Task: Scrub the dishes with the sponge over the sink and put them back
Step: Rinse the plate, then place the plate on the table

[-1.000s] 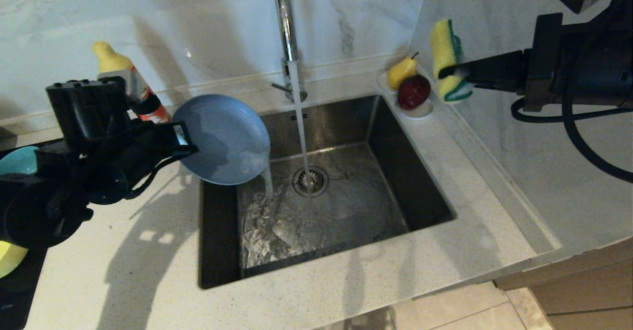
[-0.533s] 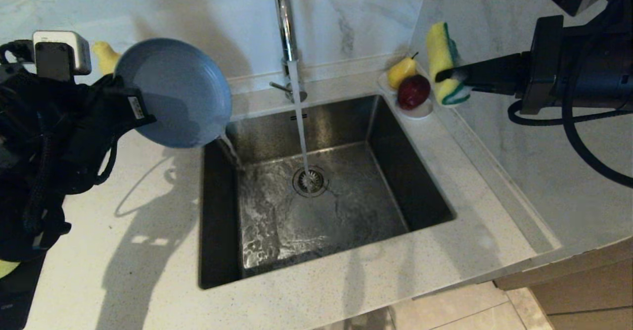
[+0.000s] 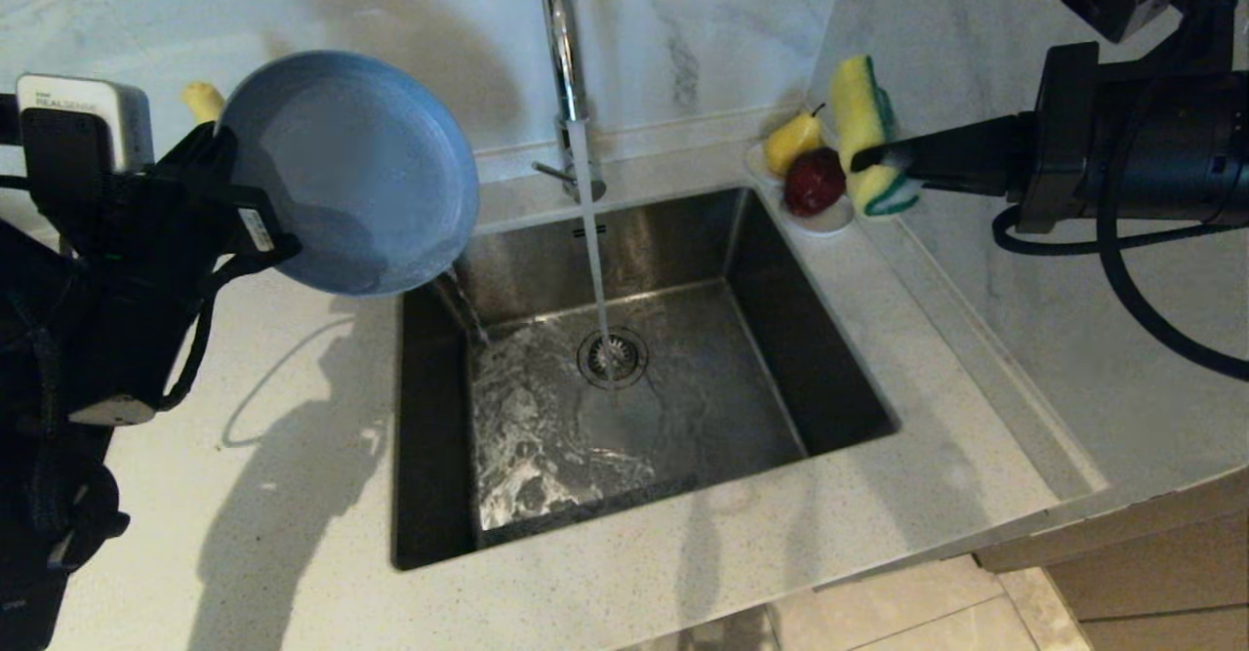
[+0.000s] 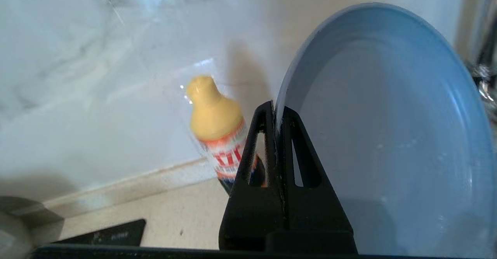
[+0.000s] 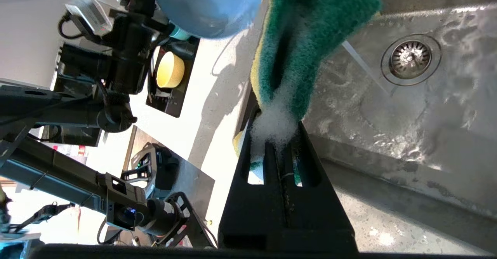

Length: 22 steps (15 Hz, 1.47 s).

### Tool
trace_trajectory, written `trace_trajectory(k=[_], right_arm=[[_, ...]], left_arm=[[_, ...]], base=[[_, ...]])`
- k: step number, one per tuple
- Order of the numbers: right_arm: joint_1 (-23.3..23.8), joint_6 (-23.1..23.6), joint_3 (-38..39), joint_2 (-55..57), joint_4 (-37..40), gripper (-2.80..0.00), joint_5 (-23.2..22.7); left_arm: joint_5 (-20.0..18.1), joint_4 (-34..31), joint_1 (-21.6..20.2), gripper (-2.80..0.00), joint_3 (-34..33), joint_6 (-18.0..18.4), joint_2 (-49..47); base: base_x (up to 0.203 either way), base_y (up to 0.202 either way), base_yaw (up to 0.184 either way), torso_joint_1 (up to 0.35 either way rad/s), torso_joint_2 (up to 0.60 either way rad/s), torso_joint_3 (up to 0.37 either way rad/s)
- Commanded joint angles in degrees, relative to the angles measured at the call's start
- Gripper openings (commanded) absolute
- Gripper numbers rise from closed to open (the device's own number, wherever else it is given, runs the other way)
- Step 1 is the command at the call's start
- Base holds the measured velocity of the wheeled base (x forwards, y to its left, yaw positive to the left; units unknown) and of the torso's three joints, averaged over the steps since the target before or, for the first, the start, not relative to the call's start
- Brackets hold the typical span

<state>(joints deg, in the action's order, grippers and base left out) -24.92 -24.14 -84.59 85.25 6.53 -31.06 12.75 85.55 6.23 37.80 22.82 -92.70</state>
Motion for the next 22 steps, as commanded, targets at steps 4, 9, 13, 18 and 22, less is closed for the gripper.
trace_trajectory(k=[4,9,13,18,22], right_arm=[[-0.2,-0.1,0.0,-0.1,0.1,-2.80,-0.1],[-0.2,-0.1,0.0,-0.1,0.1,-2.80,-0.1],[-0.2,-0.1,0.1,0.2,0.0,-2.80,-0.2],[-0.5,0.0,0.2,1.0,0.0,-2.80,-0.2],[-0.5,0.1,0.2,1.7,0.0,-2.80,-0.2]], left_arm=[[2.4,-1.1,-0.2,-2.80,-2.5,-5.1,-1.5],[6.3,-34.5,-5.6,-2.80,5.1,-26.1,-0.8],[2.1,-67.3,-11.4,-2.80,18.3,-44.2,0.2],[1.2,-73.3,-20.9,-2.80,21.9,-48.0,-0.7],[1.9,-72.3,-26.2,-2.80,21.7,-47.9,-2.3]], base=[[0.000,0.000,0.000,0.000,0.00,0.000],[0.000,0.000,0.000,0.000,0.00,0.000],[0.000,0.000,0.000,0.000,0.00,0.000],[0.000,0.000,0.000,0.000,0.00,0.000],[0.000,0.000,0.000,0.000,0.00,0.000]])
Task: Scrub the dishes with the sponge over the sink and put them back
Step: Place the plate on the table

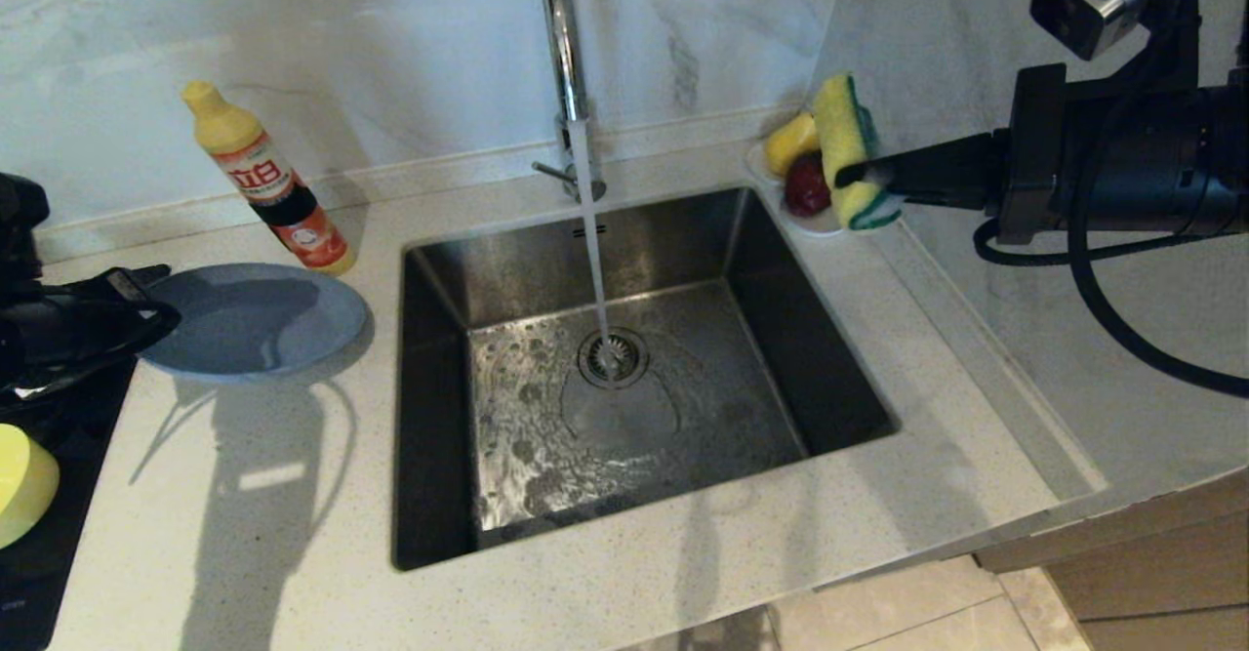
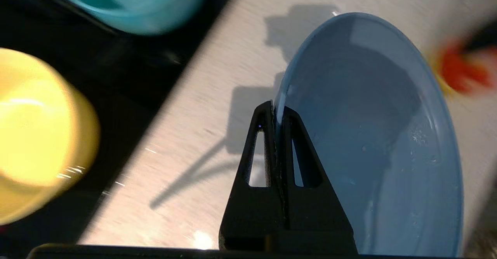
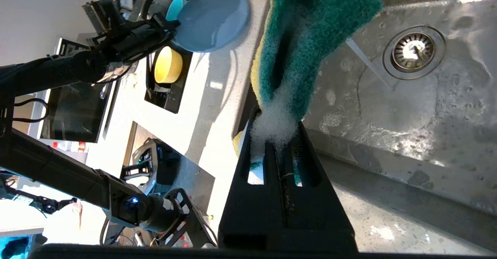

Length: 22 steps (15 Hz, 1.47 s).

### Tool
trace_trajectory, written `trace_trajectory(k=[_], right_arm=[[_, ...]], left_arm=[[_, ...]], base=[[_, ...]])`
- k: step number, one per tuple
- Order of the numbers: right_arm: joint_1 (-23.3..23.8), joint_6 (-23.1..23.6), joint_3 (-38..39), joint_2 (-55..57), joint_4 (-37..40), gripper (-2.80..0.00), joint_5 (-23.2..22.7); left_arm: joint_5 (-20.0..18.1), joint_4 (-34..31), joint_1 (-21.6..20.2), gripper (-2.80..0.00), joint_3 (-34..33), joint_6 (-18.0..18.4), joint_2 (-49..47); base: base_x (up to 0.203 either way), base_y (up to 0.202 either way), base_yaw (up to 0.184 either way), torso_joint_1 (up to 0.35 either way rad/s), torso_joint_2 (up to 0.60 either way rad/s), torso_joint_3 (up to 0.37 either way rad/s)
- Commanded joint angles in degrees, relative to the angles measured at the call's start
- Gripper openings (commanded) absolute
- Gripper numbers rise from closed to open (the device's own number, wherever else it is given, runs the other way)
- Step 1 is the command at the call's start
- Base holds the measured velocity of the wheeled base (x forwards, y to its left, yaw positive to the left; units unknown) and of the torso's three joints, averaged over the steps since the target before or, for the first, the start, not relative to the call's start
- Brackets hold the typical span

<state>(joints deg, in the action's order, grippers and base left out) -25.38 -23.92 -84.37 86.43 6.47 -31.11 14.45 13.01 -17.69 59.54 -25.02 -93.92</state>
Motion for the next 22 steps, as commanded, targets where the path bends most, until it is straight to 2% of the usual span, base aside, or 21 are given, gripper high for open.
trace_trajectory(k=[1,9,10,14,16,18,19,20,22], right_arm=[[0.0,-0.1,0.0,0.5,0.0,-2.80,-0.2],[-0.1,-0.2,0.0,0.5,0.0,-2.80,-0.5],[-0.1,-0.1,0.0,0.5,0.0,-2.80,-0.5],[-0.1,-0.2,-0.1,0.1,0.0,-2.80,-0.5],[-0.1,-0.2,-0.1,0.1,0.0,-2.80,-0.5],[0.0,-0.2,-0.2,0.2,0.0,-2.80,-0.5],[0.0,-0.3,-0.3,0.2,0.0,-2.80,-0.4],[0.1,-0.3,-0.4,0.1,0.0,-2.80,-0.4],[0.2,-0.3,-0.5,0.1,0.0,-2.80,-0.4]], left_arm=[[0.3,0.4,-2.7,-2.80,-0.5,0.1,-1.8],[0.2,1.2,-3.9,-2.80,-1.7,0.5,-5.7],[0.3,1.2,-3.9,0.00,-1.5,0.4,-5.7],[0.2,5.7,-4.9,0.00,-0.9,0.3,-5.5],[0.0,4.7,-4.9,0.00,1.1,0.4,-5.3],[-0.4,0.9,-4.1,0.00,6.8,1.6,-4.8],[-0.9,-1.7,-1.8,0.00,9.5,3.4,-4.5],[-2.1,-3.7,0.8,-2.80,11.3,5.5,-4.3],[-5.7,-5.7,5.2,-2.80,14.1,7.5,-4.4]], base=[[0.000,0.000,0.000,0.000,0.00,0.000],[0.000,0.000,0.000,0.000,0.00,0.000],[0.000,0.000,0.000,0.000,0.00,0.000],[0.000,0.000,0.000,0.000,0.00,0.000],[0.000,0.000,0.000,0.000,0.00,0.000],[0.000,0.000,0.000,0.000,0.00,0.000],[0.000,0.000,0.000,0.000,0.00,0.000],[0.000,0.000,0.000,0.000,0.00,0.000],[0.000,0.000,0.000,0.000,0.00,0.000]])
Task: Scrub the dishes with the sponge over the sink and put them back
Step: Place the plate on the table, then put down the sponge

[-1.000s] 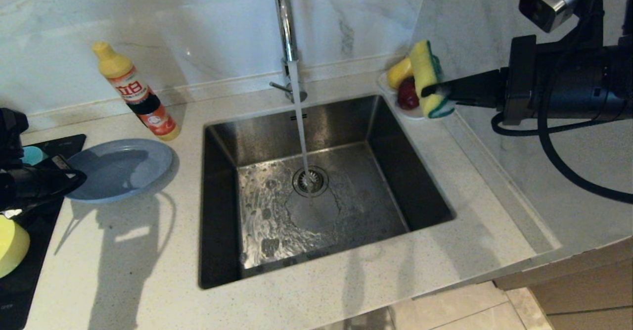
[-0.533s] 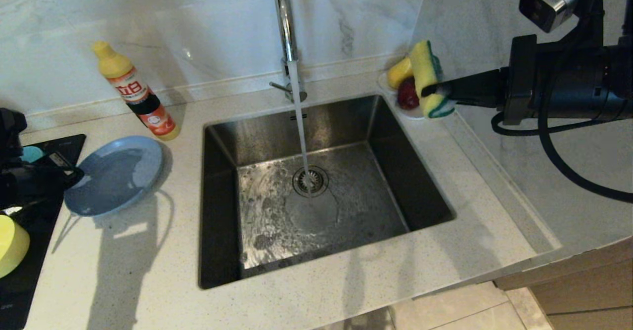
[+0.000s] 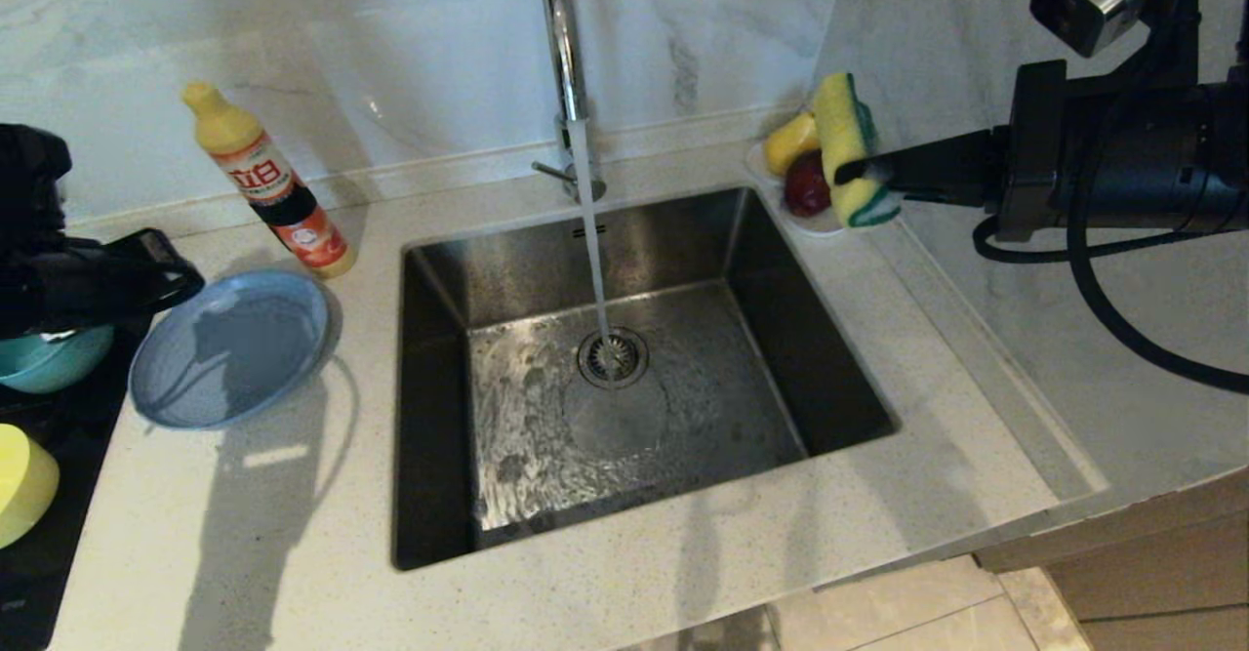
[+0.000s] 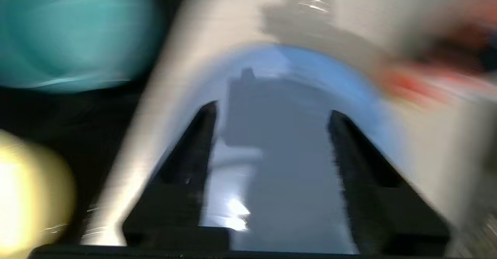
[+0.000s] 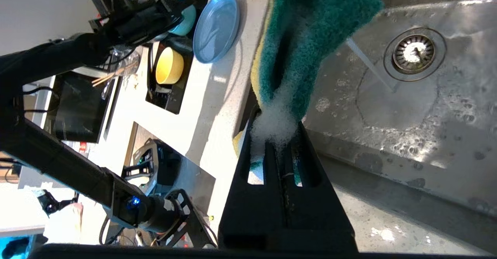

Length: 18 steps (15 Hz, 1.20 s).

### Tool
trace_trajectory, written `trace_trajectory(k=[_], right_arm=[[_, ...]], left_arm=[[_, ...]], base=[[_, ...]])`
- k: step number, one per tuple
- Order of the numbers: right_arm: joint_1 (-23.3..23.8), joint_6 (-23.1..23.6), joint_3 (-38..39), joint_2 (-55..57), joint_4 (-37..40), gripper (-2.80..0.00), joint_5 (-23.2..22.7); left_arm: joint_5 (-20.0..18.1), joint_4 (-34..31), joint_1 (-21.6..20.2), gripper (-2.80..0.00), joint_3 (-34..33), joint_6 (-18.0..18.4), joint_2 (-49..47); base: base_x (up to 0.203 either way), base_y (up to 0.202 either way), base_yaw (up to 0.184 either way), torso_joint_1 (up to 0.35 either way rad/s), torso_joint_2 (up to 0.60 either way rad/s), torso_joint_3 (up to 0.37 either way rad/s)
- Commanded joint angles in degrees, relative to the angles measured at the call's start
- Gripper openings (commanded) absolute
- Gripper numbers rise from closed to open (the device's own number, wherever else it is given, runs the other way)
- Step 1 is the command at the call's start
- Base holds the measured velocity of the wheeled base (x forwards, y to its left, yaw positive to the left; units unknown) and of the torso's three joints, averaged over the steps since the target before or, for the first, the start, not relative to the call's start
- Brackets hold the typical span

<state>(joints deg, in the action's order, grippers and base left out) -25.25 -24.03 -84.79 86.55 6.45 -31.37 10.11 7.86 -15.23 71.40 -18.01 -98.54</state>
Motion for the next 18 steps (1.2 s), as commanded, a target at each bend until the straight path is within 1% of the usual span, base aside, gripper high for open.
trace_trajectory(k=[1,2,4,6,7,8,9,10,11,12,13,14,15,16,18], right_arm=[[0.1,-0.1,-0.1,-0.2,0.1,-2.80,-0.2],[0.3,-0.1,-0.2,-0.4,0.1,-2.80,-0.2],[0.5,-0.2,-0.5,-0.5,0.1,-2.80,-0.2],[1.3,-0.2,-0.6,-0.8,0.0,-2.80,-0.2],[1.5,-0.2,-0.6,-0.6,-0.4,-2.80,-0.1],[1.5,-0.3,-0.4,-0.5,-1.2,-2.80,-0.1],[1.5,-0.3,-0.2,-0.4,-1.7,-2.80,-0.1],[1.5,-0.3,0.1,-0.4,-2.3,-2.80,-0.1],[1.5,-0.2,0.1,-0.3,-2.4,-2.80,-0.1],[1.5,-0.2,0.1,-0.2,-2.4,-2.80,-0.1],[1.4,-0.2,0.3,-0.1,-2.5,-2.80,0.0],[1.4,-0.2,0.4,0.1,-2.7,-2.80,0.0],[1.4,-0.1,0.5,0.2,-2.8,-2.80,0.0],[1.4,-0.1,0.5,0.1,-2.8,-2.80,0.0],[1.4,-0.1,0.4,0.3,-2.8,-2.80,0.1]], left_arm=[[-1.9,-0.4,4.1,-2.80,2.6,0.7,0.5],[-2.1,0.1,7.4,-2.80,2.7,0.9,1.1],[-2.5,1.7,17.1,-2.80,2.3,0.8,5.2],[-3.0,2.1,22.3,-2.80,0.5,0.9,12.8],[-3.1,2.2,23.6,-2.80,-0.9,1.6,16.5],[-2.6,2.2,24.3,-2.80,-3.2,3.9,20.2],[-0.8,2.3,24.6,-2.80,-6.4,7.2,24.2],[2.5,2.4,24.6,-2.80,-10.2,10.1,27.7],[7.5,2.5,24.5,-2.80,-15.0,12.2,31.8],[12.7,2.5,24.2,-2.80,-21.6,13.9,36.7],[17.0,2.4,23.5,-2.80,-27.9,15.1,41.6],[20.0,2.4,21.8,-2.80,-33.0,15.8,45.9],[22.3,2.6,19.8,-2.80,-37.3,16.2,50.4],[23.6,2.9,18.3,-2.80,-40.4,16.3,55.0],[24.8,2.9,17.0,-2.80,-46.7,16.4,64.4]], base=[[0.000,0.000,0.000,0.000,0.00,0.000],[0.000,0.000,0.000,0.000,0.00,0.000],[0.000,0.000,0.000,0.000,0.00,0.000],[0.000,0.000,0.000,0.000,0.00,0.000],[0.000,0.000,0.000,0.000,0.00,0.000],[0.000,0.000,0.000,0.000,0.00,0.000],[0.000,0.000,0.000,0.000,0.00,0.000],[0.000,0.000,0.000,0.000,0.00,0.000],[0.000,0.000,0.000,0.000,0.00,0.000],[0.000,0.000,0.000,0.000,0.00,0.000],[0.000,0.000,0.000,0.000,0.00,0.000],[0.000,0.000,0.000,0.000,0.00,0.000],[0.000,0.000,0.000,0.000,0.00,0.000],[0.000,0.000,0.000,0.000,0.00,0.000],[0.000,0.000,0.000,0.000,0.00,0.000]])
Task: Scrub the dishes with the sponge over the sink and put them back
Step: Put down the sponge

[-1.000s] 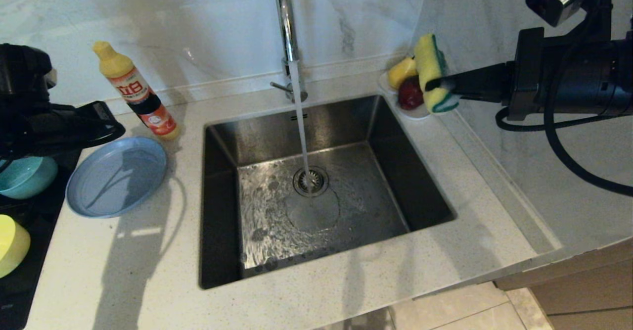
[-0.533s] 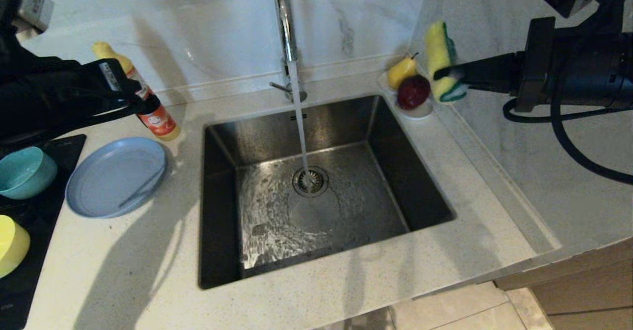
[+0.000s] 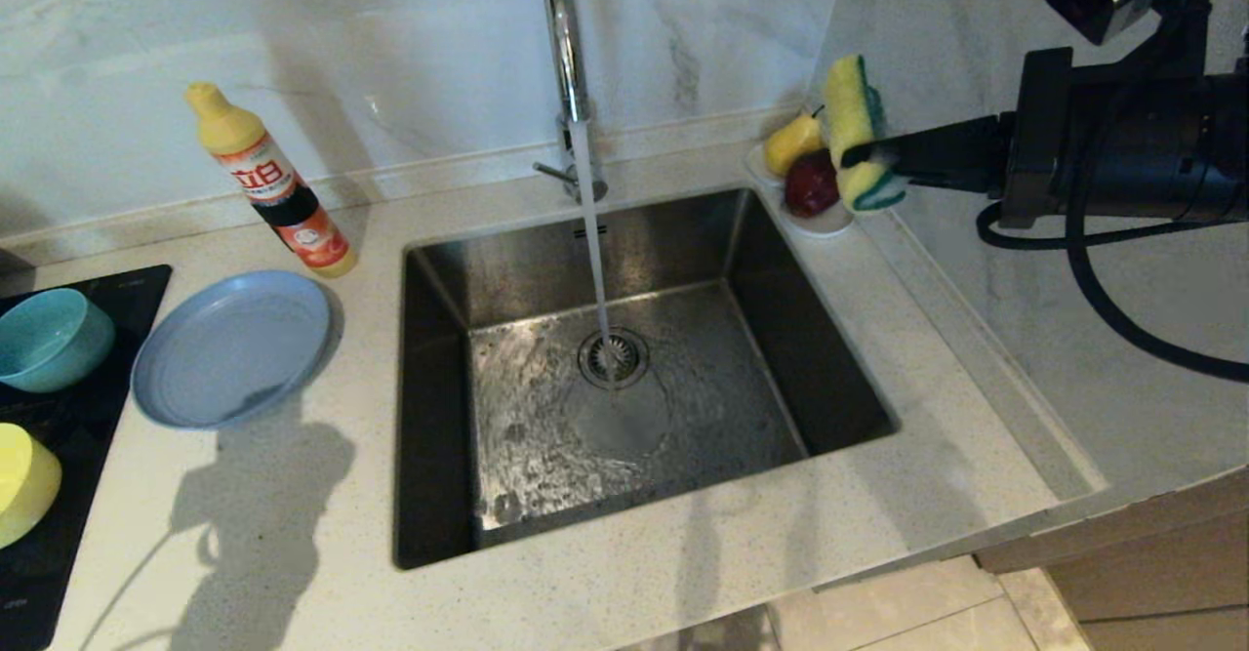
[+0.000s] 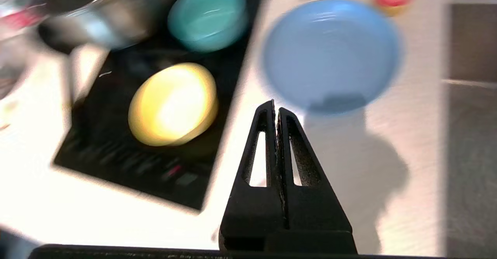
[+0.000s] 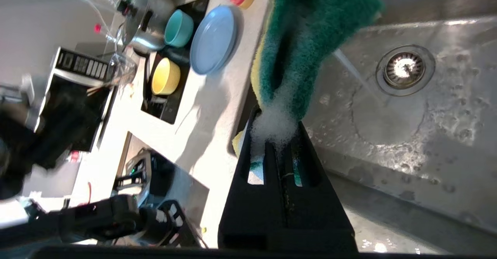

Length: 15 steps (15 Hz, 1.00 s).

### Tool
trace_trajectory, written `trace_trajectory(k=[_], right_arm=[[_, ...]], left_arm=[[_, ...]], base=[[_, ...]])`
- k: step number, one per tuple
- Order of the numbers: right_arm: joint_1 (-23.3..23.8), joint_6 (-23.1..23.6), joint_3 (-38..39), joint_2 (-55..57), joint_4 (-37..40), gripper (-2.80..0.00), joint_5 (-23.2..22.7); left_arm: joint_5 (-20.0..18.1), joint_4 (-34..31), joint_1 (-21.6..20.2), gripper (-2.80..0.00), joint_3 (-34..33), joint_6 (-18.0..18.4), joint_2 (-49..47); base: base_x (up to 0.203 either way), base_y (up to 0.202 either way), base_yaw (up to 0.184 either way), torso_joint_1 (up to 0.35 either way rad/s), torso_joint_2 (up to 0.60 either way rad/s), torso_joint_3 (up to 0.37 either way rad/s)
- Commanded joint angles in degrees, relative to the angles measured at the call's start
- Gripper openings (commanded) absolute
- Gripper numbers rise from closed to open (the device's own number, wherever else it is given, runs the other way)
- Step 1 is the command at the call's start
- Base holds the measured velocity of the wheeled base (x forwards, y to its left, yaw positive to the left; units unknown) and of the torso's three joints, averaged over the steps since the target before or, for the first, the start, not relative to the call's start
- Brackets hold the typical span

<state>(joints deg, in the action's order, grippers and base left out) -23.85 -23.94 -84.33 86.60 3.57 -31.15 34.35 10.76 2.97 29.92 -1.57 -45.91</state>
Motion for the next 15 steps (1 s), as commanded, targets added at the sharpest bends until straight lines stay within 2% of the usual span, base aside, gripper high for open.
trace_trajectory(k=[1,3,4,6,8,10,11,15], right_arm=[[0.0,-0.1,0.0,0.2,0.1,-2.80,-0.1],[-0.1,-0.1,0.1,0.4,0.1,-2.80,-0.1],[-0.1,-0.1,0.2,0.5,0.1,-2.80,-0.1],[-0.4,-0.1,0.3,0.6,0.1,-2.80,-0.1],[-0.5,-0.1,0.4,0.7,0.1,-2.80,-0.1],[-0.5,-0.1,0.5,0.8,0.0,-2.80,-0.1],[-0.5,0.0,0.5,0.8,0.0,-2.80,-0.1],[-0.5,0.2,0.5,0.7,0.0,-2.80,-0.1]], left_arm=[[0.8,-0.1,-1.6,-2.80,-9.9,0.2,16.8],[0.2,-0.2,-2.1,-2.80,-19.7,0.6,25.4],[-2.0,-0.3,-2.2,-2.80,-23.2,0.8,29.6],[-11.0,-1.7,-2.3,-2.80,-27.8,2.5,37.7],[-24.0,-8.9,-2.4,-2.80,-28.0,2.9,43.7],[-30.7,-11.2,-2.4,-2.80,-28.7,2.2,46.0],[-32.7,-11.0,-2.4,-2.80,-29.8,2.0,46.1],[-32.9,-10.7,-2.4,-2.80,-30.0,1.9,46.1]], base=[[0.000,0.000,0.000,0.000,0.00,0.000],[0.000,0.000,0.000,0.000,0.00,0.000],[0.000,0.000,0.000,0.000,0.00,0.000],[0.000,0.000,0.000,0.000,0.00,0.000],[0.000,0.000,0.000,0.000,0.00,0.000],[0.000,0.000,0.000,0.000,0.00,0.000],[0.000,0.000,0.000,0.000,0.00,0.000],[0.000,0.000,0.000,0.000,0.00,0.000]])
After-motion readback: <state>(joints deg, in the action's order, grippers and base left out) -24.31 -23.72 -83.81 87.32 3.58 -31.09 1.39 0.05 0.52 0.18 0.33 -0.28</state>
